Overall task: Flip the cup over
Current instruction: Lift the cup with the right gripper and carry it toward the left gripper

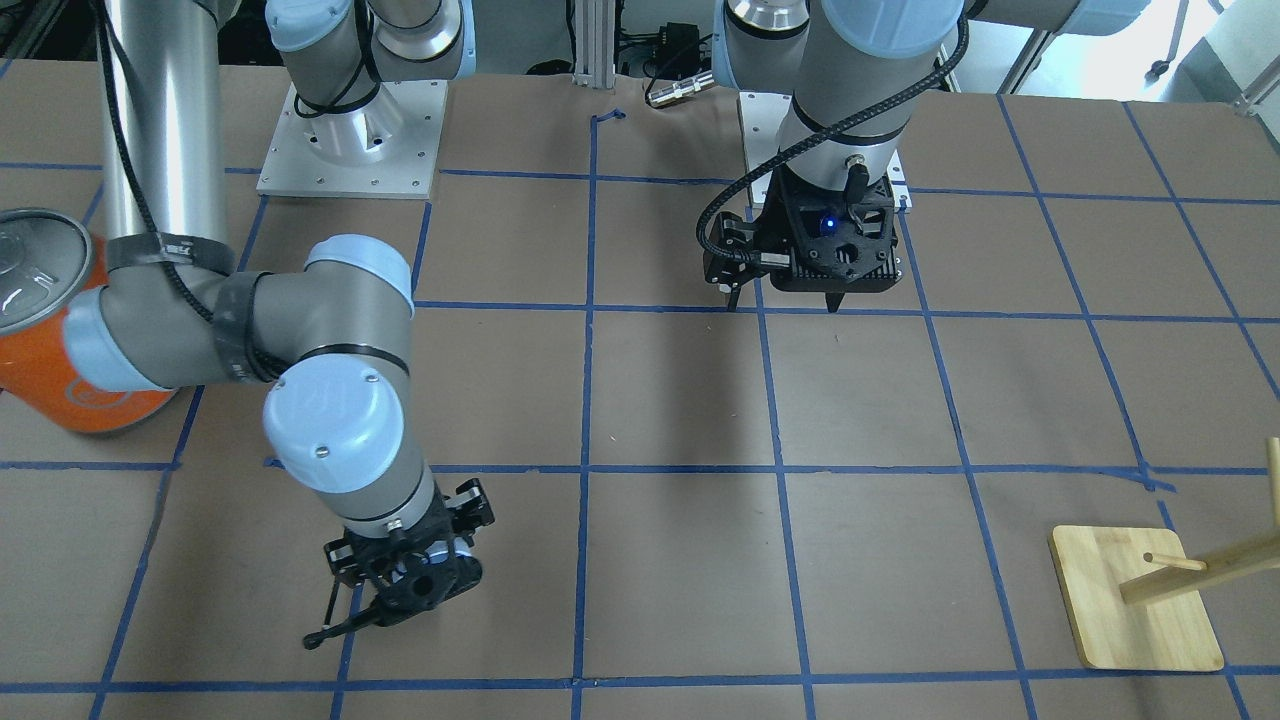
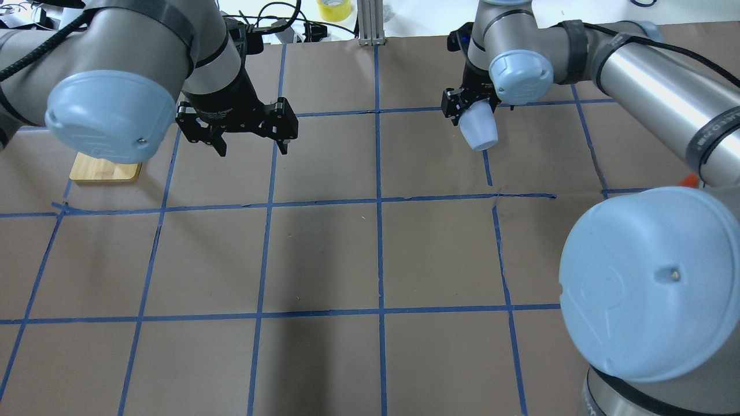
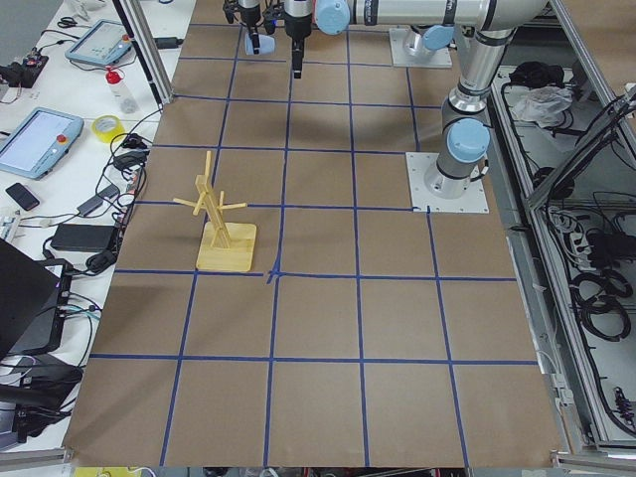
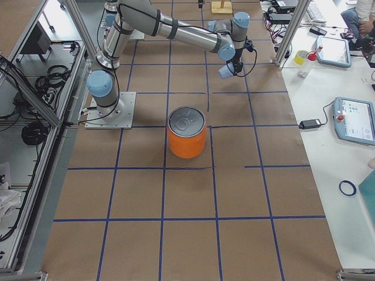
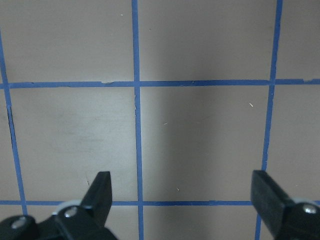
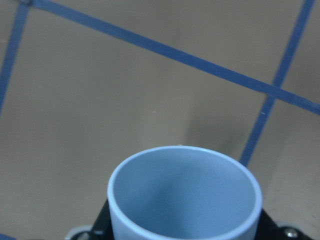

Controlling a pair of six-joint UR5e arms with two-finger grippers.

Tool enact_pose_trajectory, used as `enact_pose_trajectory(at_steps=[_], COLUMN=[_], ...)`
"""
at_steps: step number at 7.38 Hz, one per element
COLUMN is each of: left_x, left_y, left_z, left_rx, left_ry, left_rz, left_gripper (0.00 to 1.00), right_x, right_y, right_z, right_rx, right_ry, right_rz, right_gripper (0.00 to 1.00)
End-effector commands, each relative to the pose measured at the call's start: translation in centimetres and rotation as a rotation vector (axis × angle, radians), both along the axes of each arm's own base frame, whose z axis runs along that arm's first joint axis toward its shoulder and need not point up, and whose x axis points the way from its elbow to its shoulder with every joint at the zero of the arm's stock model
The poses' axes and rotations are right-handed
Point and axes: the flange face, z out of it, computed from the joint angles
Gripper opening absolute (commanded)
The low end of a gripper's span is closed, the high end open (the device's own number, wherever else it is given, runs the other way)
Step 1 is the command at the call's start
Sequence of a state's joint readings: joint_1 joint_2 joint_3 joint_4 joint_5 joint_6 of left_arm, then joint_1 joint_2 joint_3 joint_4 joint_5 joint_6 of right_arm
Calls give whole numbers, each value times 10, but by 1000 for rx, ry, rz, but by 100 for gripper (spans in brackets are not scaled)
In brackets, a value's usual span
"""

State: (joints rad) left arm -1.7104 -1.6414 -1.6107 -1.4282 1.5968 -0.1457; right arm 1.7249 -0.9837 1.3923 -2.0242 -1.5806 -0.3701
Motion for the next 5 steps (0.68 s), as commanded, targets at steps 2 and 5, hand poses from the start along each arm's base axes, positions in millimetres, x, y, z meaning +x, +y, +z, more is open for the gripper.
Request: enact_pose_trajectory(at_steps=[2,5], left_x=[0,0], left_y=[0,0], left_z=[0,1], left_rx=[0,-2], left_ry=[0,0], left_rz=[0,-1], left_gripper=[100,100], right_x=[66,67], right_y=[32,41], right_z=[5,18], right_rx=[11,44], right_ry=[19,19], right_rz=[297,416], right_gripper=[0,0])
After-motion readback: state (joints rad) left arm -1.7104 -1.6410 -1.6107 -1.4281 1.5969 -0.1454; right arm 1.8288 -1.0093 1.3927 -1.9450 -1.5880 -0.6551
